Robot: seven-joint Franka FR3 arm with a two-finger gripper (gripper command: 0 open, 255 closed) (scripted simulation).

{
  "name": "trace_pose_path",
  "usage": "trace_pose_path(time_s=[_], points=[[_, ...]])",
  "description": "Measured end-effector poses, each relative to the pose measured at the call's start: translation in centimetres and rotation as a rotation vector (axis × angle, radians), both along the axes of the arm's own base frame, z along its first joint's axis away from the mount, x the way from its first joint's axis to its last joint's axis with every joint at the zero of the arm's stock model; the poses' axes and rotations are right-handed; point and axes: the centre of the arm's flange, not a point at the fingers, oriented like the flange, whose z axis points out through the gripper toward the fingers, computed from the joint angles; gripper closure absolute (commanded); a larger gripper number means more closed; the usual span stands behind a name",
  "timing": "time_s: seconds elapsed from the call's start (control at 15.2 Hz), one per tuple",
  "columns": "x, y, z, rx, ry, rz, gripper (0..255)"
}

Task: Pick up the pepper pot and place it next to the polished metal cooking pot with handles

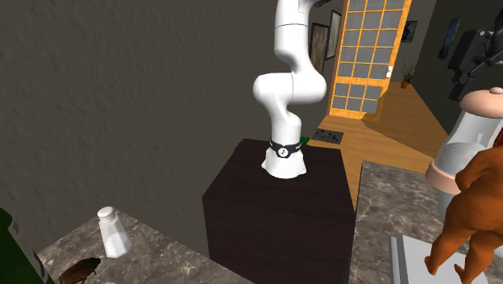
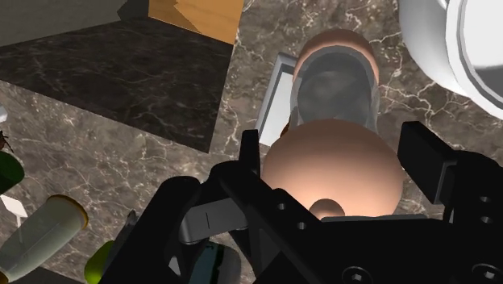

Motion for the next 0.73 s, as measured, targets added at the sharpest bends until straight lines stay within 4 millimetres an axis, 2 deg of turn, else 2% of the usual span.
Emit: trace_pose_path(time_s=[0.73], points=[[0.1,0.0,-5.9,0.000,0.000,0.000,255]])
